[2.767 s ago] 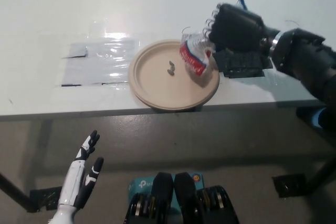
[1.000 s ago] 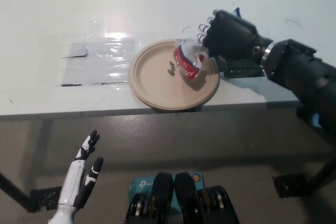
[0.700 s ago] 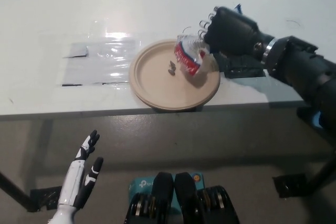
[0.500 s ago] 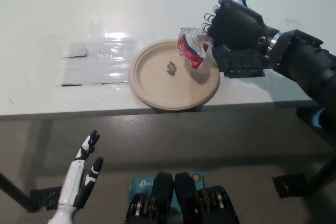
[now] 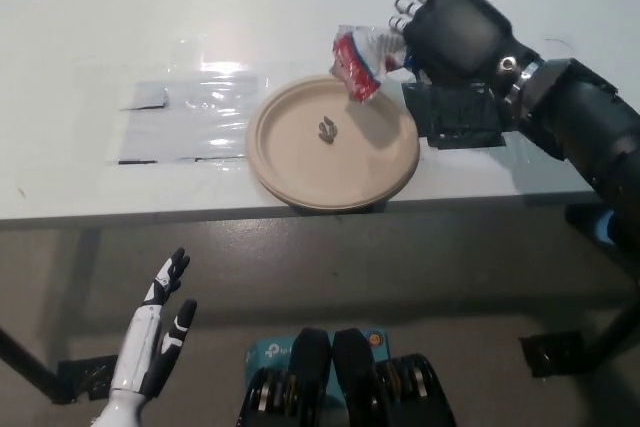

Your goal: The robot picks up a small bag of sunflower seeds on the right hand side and take it to the empty plate on the left hand side then pours some sunflower seeds on to the plate.

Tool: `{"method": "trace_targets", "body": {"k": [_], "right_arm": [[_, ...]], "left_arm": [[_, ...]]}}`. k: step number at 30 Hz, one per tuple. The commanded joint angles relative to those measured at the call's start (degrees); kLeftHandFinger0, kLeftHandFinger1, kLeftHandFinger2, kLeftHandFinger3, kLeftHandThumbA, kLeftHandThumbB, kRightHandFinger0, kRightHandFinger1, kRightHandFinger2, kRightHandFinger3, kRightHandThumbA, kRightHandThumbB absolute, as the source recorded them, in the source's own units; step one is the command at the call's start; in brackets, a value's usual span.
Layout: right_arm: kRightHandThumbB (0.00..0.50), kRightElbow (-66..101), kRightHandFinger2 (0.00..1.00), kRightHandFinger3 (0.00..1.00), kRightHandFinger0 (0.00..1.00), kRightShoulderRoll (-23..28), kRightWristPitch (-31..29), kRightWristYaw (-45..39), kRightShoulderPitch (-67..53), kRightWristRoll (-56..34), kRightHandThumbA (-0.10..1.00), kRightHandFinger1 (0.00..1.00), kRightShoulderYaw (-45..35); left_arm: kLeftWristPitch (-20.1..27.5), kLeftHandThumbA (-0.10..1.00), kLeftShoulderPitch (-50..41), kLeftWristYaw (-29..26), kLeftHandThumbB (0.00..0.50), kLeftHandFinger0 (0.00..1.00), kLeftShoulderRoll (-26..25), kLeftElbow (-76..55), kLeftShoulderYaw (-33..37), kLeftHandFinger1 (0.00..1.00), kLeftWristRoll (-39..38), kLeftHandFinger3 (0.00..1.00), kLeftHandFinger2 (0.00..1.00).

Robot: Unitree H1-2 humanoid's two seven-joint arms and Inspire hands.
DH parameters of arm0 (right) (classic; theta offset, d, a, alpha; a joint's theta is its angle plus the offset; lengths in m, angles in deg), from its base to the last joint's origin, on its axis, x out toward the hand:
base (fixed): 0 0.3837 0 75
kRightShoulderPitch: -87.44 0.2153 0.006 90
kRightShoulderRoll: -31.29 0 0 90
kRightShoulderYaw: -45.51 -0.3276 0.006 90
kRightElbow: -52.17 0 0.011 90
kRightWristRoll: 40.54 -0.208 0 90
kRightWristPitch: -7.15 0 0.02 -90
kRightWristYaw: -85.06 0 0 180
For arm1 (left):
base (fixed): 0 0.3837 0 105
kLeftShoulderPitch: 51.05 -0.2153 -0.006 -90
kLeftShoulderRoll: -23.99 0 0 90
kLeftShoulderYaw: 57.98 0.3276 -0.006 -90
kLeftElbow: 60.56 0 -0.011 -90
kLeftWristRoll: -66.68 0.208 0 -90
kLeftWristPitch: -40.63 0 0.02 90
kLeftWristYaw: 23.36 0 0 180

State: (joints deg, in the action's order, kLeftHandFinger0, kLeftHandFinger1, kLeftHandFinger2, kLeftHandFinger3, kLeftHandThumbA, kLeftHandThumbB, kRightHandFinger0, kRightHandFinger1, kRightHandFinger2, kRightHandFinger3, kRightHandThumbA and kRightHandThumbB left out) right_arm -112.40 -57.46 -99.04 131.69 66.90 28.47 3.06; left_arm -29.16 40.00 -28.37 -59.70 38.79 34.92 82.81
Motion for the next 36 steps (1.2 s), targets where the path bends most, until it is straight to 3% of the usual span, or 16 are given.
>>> {"method": "trace_targets", "body": {"k": [1, 3, 6, 9, 11, 12, 13, 14, 16, 20, 22, 27, 29, 36], "right_arm": [[0.193, 0.73, 0.77, 0.06, 0.0, 0.34, -5.6, -3.73, -0.07, -12.25, -0.1, 0.22, -8.36], [0.192, 0.45, 0.77, 0.06, 0.0, 0.2, -5.8, -3.2, -1.1, -12.7, -0.1, 0.25, -10.13], [0.159, -0.22, 0.86, 0.13, 0.0, 0.5, -6.7, -2.95, -2.33, -13.28, -0.1, 0.3, -11.96], [0.181, -0.55, 0.86, 0.23, 0.0, 1.07, -7.21, -2.34, -3.11, -14.23, -0.1, 0.33, -13.67], [0.177, -0.77, 0.91, 0.37, 0.0, 1.27, -7.0, -2.61, -3.43, -15.4, -0.1, 0.38, -15.03], [0.193, -0.96, 0.91, 0.5, 0.0, 1.38, -7.43, -2.7, -3.59, -16.35, -0.1, 0.4, -16.01], [0.166, -1.22, 0.92, 0.6, 0.0, 1.5, -8.28, -3.61, -3.9, -18.01, -0.1, 0.42, -17.55], [0.162, -1.2, 0.91, 0.63, 0.0, 1.62, -8.25, -4.0, -4.14, -18.51, -0.1, 0.41, -18.16], [0.179, -1.35, 0.89, 0.64, 0.0, 1.53, -8.35, -4.48, -4.66, -19.3, -0.1, 0.39, -19.15], [0.161, -1.85, 0.86, 0.67, 0.0, 1.23, -9.08, -4.76, -5.18, -21.81, -0.1, 0.37, -21.53], [0.159, -2.18, 0.9, 0.75, 0.0, 1.08, -9.18, -4.3, -5.06, -22.74, -0.1, 0.4, -22.41], [0.151, -2.57, 0.91, 0.8, 0.0, 0.93, -9.32, -4.84, -4.6, -25.37, -0.1, 0.42, -24.46], [0.17, -2.62, 0.91, 0.83, 0.0, 1.2, -9.3, -4.56, -4.57, -25.89, -0.1, 0.43, -24.88], [0.181, -2.84, 0.86, 0.79, 0.0, 1.39, -9.16, -3.46, -5.2, -26.71, -0.1, 0.41, -24.81]], "left_arm": [[1.07, 1.0, -0.48, 0.1, 0.275, 1.0, -0.36, -0.99, -0.07, 1.0, -0.32, 1.0, 1.0], [0.92, 1.0, -0.75, 0.08, 0.269, 1.0, -0.33, -1.22, -0.18, 1.0, -0.46, 1.0, 1.0], [0.81, 1.0, -0.84, -0.03, 0.276, 1.0, -0.29, -1.29, -0.22, 1.0, -0.33, 1.0, 1.0], [1.05, 1.0, -0.91, -0.28, 0.273, 1.0, -0.13, -1.16, -0.33, 1.0, -0.38, 1.0, 1.0], [1.15, 1.0, -0.95, -0.33, 0.268, 1.0, -0.15, -1.03, -0.37, 1.0, -0.39, 1.0, 1.0], [1.22, 1.0, -0.9, -0.34, 0.268, 1.0, -0.15, -0.86, -0.36, 1.0, -0.38, 1.0, 1.0], [1.56, 1.0, -0.85, -0.32, 0.268, 1.0, -0.25, -0.58, -0.27, 1.0, -0.31, 1.0, 1.0], [1.63, 1.0, -0.92, -0.23, 0.272, 1.0, -0.16, -0.5, -0.31, 1.0, -0.69, 1.0, 1.0], [1.62, 1.0, -1.39, -0.35, 0.275, 1.0, -0.11, -0.54, -0.47, 1.0, -0.86, 1.0, 1.0], [2.2, 1.0, -1.78, -0.77, 0.284, 1.0, -0.27, -0.27, -0.72, 1.0, -0.64, 1.0, 1.0], [2.38, 1.0, -1.8, -1.06, 0.279, 1.0, -0.34, -0.19, -0.9, 1.0, -0.36, 1.0, 1.0], [1.75, 1.0, -2.4, -1.25, 0.278, 1.0, -0.35, -0.93, -1.43, 1.0, -0.27, 1.0, 1.0], [1.84, 1.0, -2.33, -1.16, 0.275, 1.0, -0.25, -0.75, -1.46, 1.0, -0.37, 1.0, 1.0], [2.29, 1.0, -3.36, -1.25, 0.275, 1.0, 0.0, -1.06, -1.5, 1.0, -0.22, 1.0, 1.0]]}}
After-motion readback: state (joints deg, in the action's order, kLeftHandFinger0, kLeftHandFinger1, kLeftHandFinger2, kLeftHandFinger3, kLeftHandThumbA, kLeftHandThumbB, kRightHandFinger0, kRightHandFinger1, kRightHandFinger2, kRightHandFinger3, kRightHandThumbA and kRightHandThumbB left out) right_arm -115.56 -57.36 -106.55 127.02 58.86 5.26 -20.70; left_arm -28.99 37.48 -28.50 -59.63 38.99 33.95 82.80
